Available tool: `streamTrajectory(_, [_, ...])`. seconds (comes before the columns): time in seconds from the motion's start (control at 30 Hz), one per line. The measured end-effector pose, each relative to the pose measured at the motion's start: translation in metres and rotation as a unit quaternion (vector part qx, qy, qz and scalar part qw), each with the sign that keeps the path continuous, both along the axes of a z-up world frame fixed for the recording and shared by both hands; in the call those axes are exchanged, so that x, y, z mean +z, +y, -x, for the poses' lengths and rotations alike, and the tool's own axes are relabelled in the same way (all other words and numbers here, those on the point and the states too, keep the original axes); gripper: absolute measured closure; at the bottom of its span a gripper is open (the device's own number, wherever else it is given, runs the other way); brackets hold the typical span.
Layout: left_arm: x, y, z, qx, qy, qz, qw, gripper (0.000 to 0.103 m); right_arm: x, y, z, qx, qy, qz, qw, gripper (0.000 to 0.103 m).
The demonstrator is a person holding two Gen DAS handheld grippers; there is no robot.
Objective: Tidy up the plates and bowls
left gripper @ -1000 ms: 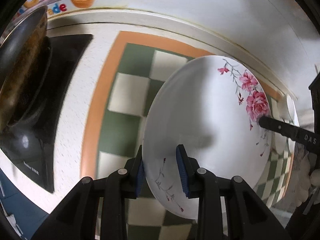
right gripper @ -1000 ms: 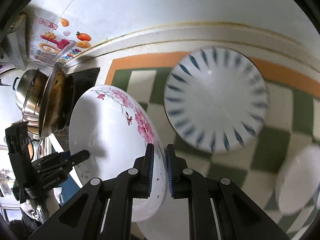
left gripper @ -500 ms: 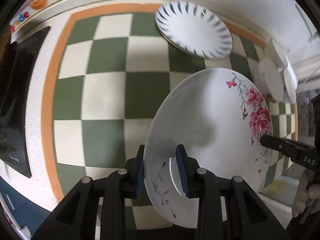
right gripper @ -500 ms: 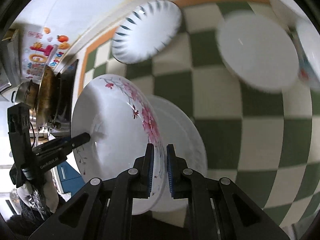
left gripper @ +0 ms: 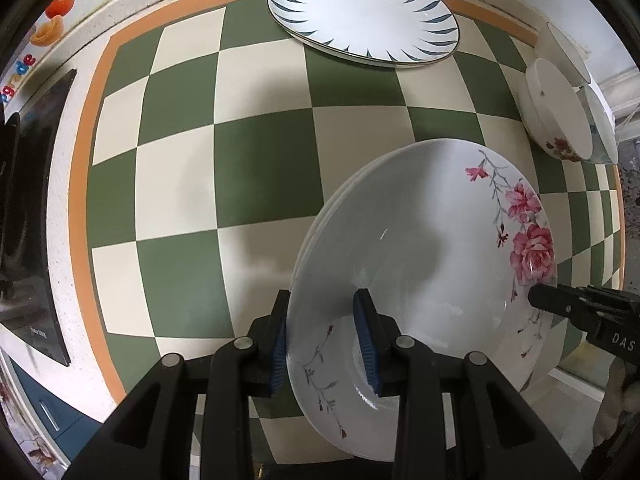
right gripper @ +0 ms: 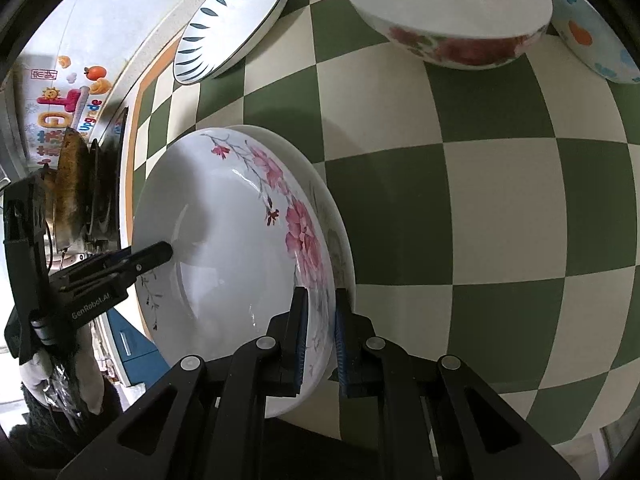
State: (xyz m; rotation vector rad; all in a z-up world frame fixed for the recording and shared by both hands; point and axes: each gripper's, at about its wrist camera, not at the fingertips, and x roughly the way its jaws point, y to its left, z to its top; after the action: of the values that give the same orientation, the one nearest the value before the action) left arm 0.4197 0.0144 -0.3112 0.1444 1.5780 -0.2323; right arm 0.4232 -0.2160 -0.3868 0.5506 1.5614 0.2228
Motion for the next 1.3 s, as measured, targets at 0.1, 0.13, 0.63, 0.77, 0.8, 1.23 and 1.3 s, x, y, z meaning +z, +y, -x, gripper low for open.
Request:
streamTrajectory(0.1, [-0.004, -0.003, -0.002, -0.009, -0.001, -0.019, 0.9998, 0.074, -0.001, 0.003, -0.002, 0.004, 0.002, 0.004, 1.0, 0.089])
streamTrajectory(0.13, [-0.006, -0.004, -0.002, -0.012, 0.0, -0.025, 0.9996, 0.074, -0.001, 0.007, -0.006, 0.006, 0.003, 0.006, 1.0, 0.089])
streamTrajectory(0.63, [-0.011, -0.006, 0.002, -0.021, 0.006, -0.03, 0.9993, 0.075, 0.009, 0.021, -0.019, 0.013, 0.025, 0.052, 0.998, 0.084])
streamTrajectory(0.77, [-0.016, 0.001, -0.002, -0.014, 0.012, -0.019, 0.9996, 0.075, 0.01, 0.026, -0.022, 0.023, 0.039, 0.06, 0.997, 0.082])
streamTrajectory(0.8, [-0.015, 0.003, -0.004, -0.013, 0.014, -0.018, 0.9997, 0.075, 0.01, 0.026, -0.022, 0.023, 0.042, 0.061, 0.997, 0.081])
streamTrajectory(1.23, [0.079, 0.043, -0.089, 0.061, -0.056, 0.048, 0.9954, 0.07, 0.071, 0.016, -0.08, 0.005, -0.006, 0.026, 1.0, 0.078])
streamTrajectory(1.3, [0.077, 0.043, -0.121, 0.072, -0.063, 0.053, 0.994, 0.07, 0.084, 0.017, -0.108, -0.002, -0.032, 0.026, 0.999, 0.072])
